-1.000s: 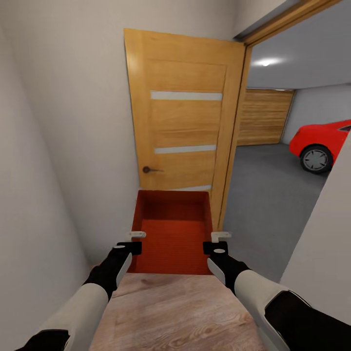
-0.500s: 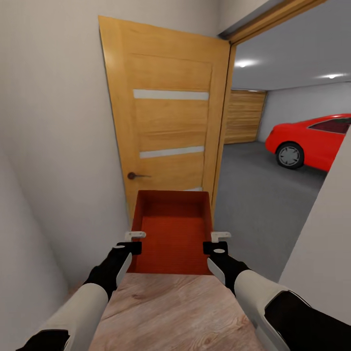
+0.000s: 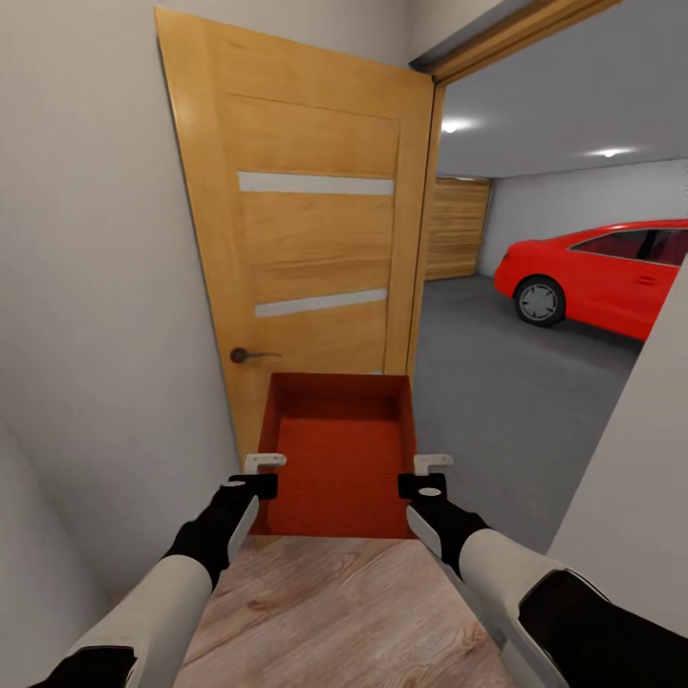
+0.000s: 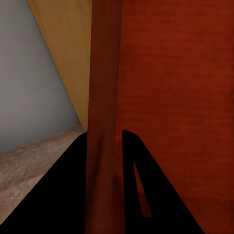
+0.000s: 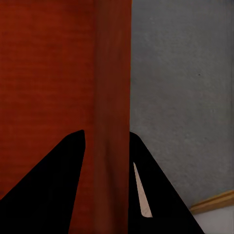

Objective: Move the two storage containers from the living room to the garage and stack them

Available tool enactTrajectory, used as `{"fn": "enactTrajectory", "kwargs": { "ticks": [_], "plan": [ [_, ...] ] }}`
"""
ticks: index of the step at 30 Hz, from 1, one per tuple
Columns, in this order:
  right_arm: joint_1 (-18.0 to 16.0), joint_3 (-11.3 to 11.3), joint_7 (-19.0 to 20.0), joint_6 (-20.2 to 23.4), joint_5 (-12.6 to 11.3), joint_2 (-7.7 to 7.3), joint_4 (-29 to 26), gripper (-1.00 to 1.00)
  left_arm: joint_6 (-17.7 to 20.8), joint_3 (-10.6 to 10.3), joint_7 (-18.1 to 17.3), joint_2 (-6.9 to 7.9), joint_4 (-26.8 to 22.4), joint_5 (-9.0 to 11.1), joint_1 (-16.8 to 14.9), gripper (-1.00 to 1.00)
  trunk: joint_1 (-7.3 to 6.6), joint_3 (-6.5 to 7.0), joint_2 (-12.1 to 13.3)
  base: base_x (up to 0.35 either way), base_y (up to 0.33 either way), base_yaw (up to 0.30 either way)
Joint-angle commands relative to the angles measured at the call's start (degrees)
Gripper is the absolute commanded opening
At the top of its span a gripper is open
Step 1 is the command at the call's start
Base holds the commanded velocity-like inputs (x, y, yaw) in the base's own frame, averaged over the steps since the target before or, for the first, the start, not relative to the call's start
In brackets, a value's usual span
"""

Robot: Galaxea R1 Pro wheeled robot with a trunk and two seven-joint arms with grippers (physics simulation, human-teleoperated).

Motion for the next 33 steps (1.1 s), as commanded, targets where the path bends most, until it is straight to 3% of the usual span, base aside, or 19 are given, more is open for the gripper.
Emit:
{"fn": "enactTrajectory", "kwargs": {
  "ticks": [1,15,33],
  "plan": [
    [-0.1,-1.1,-0.1,-0.9,0.9,0.47,-0.2,-1.0,0.4,1.0,-0.1,-0.43,0.0,-0.1,0.0,-1.0,0.04,-0.12,-0.1,0.007,0.005,-0.004],
    [-0.1,-1.1,-0.1,-0.9,1.0,0.48,-0.2,-1.0,0.4,1.0,-0.1,-0.42,0.0,-0.2,0.0,-1.0,0.04,-0.12,-0.1,0.001,0.0,-0.008],
    [-0.1,-1.1,-0.1,-0.9,1.0,0.48,-0.2,-1.0,0.4,1.0,-0.1,-0.43,0.0,-0.1,0.0,-1.0,0.04,-0.12,-0.1,0.035,0.014,-0.224]
  ]
}}
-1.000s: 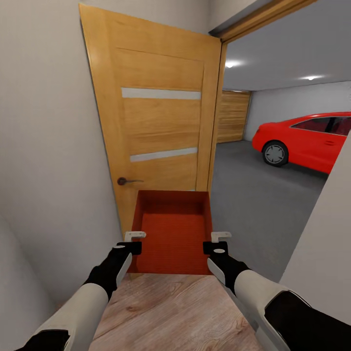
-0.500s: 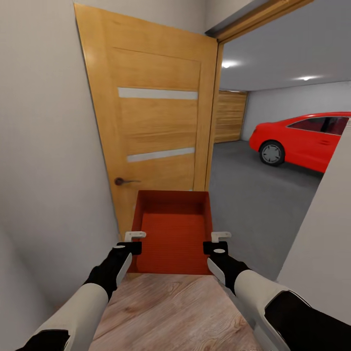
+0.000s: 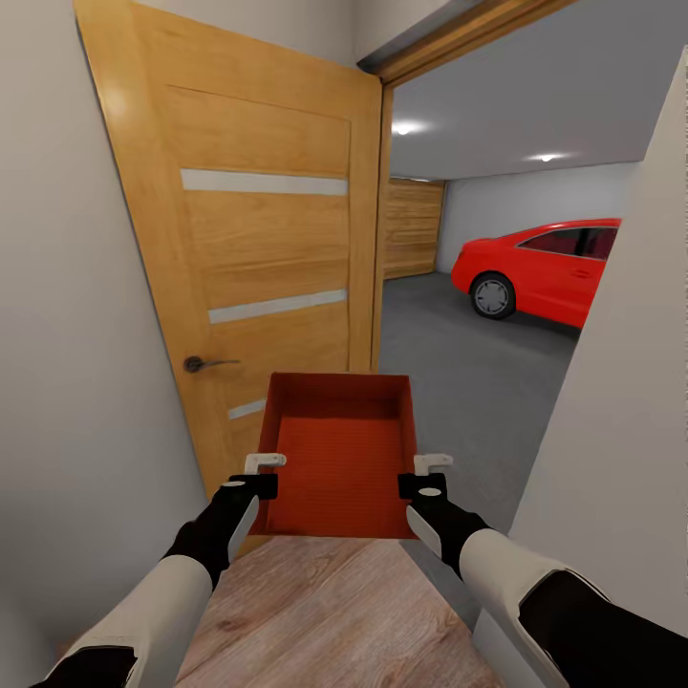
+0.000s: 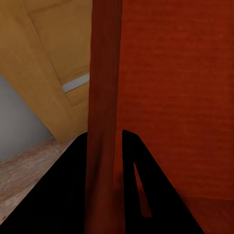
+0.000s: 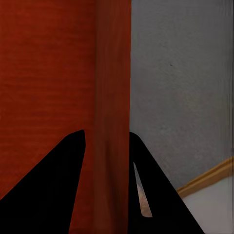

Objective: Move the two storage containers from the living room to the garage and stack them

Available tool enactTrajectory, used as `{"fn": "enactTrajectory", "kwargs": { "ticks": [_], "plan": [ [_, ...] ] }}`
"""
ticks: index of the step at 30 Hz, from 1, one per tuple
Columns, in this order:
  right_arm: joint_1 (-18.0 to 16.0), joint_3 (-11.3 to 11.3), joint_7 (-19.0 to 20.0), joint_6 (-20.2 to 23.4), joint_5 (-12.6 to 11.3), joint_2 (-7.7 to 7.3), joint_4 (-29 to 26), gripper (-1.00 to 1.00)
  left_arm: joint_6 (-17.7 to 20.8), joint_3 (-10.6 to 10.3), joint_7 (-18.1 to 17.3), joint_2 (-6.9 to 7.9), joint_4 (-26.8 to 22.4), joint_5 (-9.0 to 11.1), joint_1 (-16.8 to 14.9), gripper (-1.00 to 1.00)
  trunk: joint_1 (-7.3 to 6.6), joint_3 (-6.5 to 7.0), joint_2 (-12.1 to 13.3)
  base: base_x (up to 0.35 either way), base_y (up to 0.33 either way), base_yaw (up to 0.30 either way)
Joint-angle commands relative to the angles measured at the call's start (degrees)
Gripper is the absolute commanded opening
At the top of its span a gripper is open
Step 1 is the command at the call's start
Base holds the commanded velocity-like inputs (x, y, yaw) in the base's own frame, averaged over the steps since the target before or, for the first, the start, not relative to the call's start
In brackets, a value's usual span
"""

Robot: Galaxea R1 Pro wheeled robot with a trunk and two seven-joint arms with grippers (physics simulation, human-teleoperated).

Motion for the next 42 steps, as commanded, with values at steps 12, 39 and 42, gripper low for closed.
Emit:
{"fn": "enactTrajectory", "kwargs": {
  "ticks": [12,39,42],
  "plan": [
    [-0.1,-1.2,-0.1,-0.9,1.1,0.52,-0.2,-1.0,0.4,0.9,-0.5,-0.4,0.0,0.0,0.0,-1.0,0.06,-0.12,-0.1,0.272,0.167,-0.242],
    [-0.1,-1.2,-0.1,-0.9,1.1,0.52,-0.2,-1.0,0.4,0.9,-0.4,-0.4,0.0,0.0,0.0,-1.0,0.06,-0.12,-0.1,0.205,0.084,-0.243],
    [-0.1,-1.1,-0.1,-0.9,1.1,0.52,-0.2,-1.0,0.4,0.9,-0.4,-0.41,0.0,0.0,0.0,-1.0,0.06,-0.12,-0.1,0.004,0.0,-0.243]
  ]
}}
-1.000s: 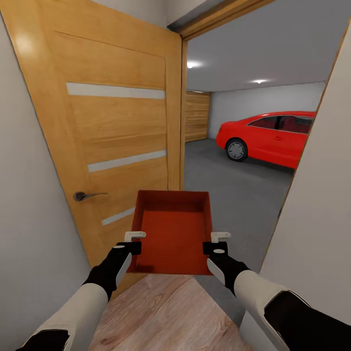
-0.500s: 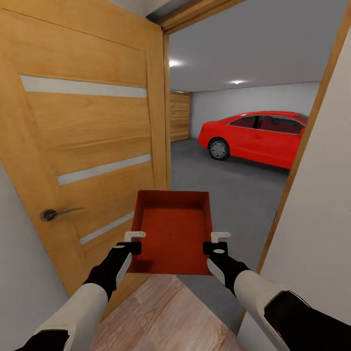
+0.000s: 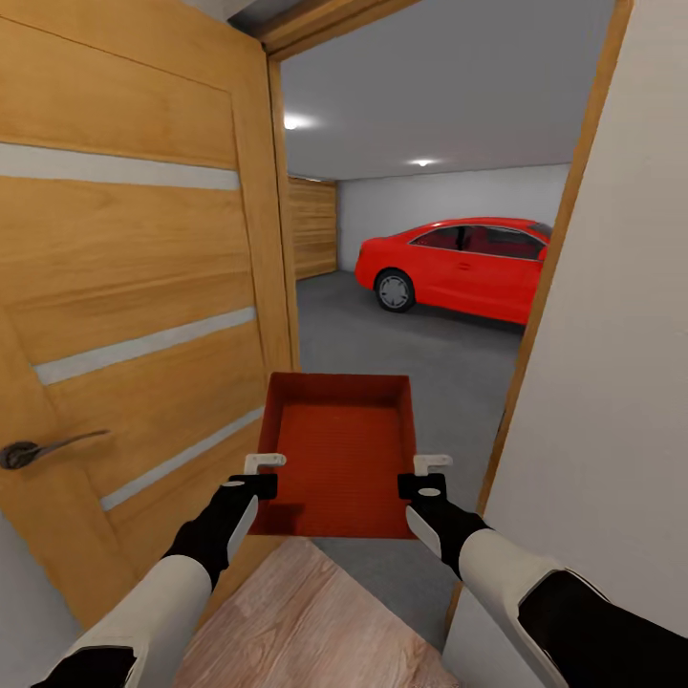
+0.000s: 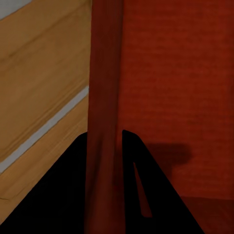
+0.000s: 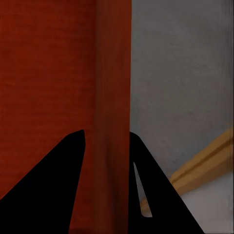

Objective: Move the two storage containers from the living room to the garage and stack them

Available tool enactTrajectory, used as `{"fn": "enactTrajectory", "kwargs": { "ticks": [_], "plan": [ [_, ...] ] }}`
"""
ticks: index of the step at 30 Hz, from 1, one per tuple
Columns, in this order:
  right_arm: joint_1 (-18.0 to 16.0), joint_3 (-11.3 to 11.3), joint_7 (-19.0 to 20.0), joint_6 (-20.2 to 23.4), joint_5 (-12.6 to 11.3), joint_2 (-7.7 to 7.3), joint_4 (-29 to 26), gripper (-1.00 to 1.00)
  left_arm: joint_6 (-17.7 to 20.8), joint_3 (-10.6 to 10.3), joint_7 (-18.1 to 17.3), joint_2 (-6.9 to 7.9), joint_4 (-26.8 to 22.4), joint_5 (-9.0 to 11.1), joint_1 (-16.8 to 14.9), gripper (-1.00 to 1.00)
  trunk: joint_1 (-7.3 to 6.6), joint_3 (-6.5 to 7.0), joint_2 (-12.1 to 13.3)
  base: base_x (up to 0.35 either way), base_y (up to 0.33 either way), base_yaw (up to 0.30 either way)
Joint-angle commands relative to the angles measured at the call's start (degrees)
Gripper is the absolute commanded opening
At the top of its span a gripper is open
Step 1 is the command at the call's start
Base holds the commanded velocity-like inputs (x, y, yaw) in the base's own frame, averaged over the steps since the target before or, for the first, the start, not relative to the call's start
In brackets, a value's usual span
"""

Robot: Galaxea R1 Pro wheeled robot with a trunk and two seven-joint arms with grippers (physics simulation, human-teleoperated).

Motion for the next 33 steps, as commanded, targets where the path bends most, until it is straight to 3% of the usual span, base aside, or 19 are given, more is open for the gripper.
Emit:
{"fn": "enactTrajectory", "kwargs": {
  "ticks": [1,25,33],
  "plan": [
    [-0.1,-1.0,0.0,-0.8,0.9,0.38,-0.3,-1.0,0.3,0.9,-0.2,-0.51,0.0,0.0,0.0,-1.0,0.04,-0.12,-0.1,0.023,0.0,-0.243],
    [-0.1,-0.9,0.0,-0.7,0.9,0.38,-0.3,-1.0,0.3,0.9,-0.4,-0.46,0.0,-0.1,0.0,-1.0,0.04,-0.12,-0.1,0.238,0.179,-0.242],
    [-0.1,-0.9,0.0,-0.7,0.9,0.38,-0.3,-1.0,0.3,0.9,-0.4,-0.46,0.0,-0.1,0.0,-1.0,0.04,-0.12,-0.1,0.249,0.199,-0.05]
  ]
}}
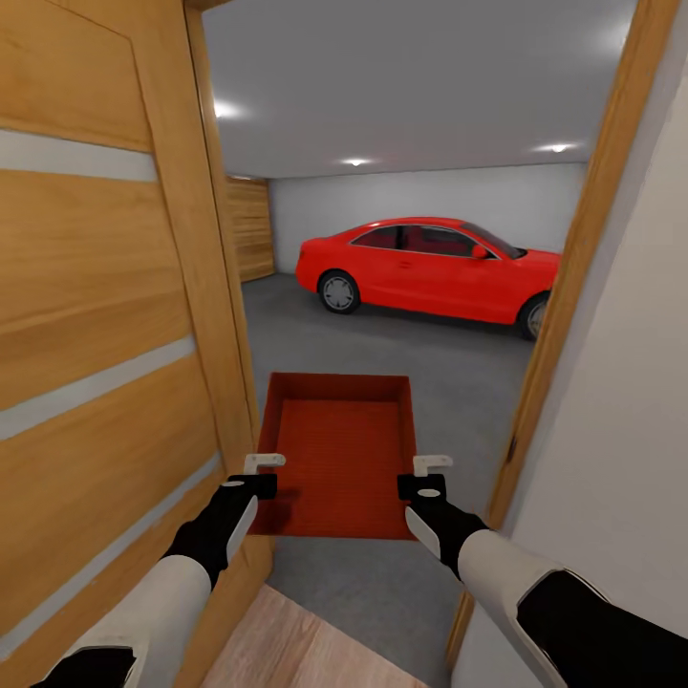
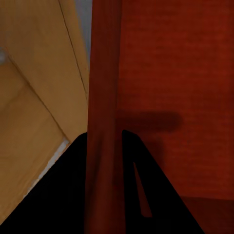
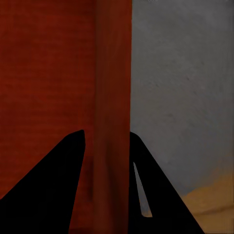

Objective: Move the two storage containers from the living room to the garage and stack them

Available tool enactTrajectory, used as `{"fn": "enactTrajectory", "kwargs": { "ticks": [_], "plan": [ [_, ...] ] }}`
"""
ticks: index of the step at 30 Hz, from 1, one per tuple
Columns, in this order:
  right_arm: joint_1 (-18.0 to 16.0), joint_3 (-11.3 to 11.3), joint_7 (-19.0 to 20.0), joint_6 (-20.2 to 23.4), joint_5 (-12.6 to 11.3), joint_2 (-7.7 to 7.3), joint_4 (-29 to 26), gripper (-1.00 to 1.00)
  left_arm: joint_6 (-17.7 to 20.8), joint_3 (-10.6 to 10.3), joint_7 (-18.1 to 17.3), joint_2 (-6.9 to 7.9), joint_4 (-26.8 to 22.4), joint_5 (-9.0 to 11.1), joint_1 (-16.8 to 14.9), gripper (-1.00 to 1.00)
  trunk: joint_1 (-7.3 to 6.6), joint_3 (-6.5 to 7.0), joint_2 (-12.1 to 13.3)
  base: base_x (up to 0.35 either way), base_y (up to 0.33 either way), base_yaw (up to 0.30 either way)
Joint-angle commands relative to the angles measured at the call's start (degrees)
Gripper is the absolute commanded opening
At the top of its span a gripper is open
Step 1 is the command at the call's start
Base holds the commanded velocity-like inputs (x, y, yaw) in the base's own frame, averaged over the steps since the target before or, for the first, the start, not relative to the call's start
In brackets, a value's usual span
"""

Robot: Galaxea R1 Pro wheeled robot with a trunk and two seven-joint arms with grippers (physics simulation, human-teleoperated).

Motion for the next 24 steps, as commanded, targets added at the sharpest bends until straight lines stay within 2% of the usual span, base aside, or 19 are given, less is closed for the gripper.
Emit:
{"fn": "enactTrajectory", "kwargs": {
  "ticks": [1,7,12,24],
  "plan": [
    [-0.1,-0.7,0.0,-0.3,0.8,0.14,-0.7,-1.0,0.3,0.8,-0.2,-0.58,0.0,0.1,0.0,-1.0,0.06,-0.12,-0.1,0.249,0.211,-0.004],
    [-0.1,-0.7,0.0,-0.3,0.8,0.14,-0.7,-1.0,0.3,0.8,-0.2,-0.58,0.0,0.1,0.0,-1.0,0.06,-0.12,-0.1,0.23,0.191,-0.001],
    [-0.1,-0.8,0.0,-0.3,0.8,0.14,-0.7,-1.0,0.3,0.8,-0.2,-0.61,0.0,0.1,0.0,-1.0,0.06,-0.12,-0.1,0.06,0.032,-0.016],
    [-0.1,-0.8,0.0,-0.3,0.8,0.19,-0.7,-1.0,0.3,0.8,0.1,-0.65,0.0,0.1,0.0,-1.0,0.06,-0.12,-0.1,0.002,0.001,-0.198]
  ]
}}
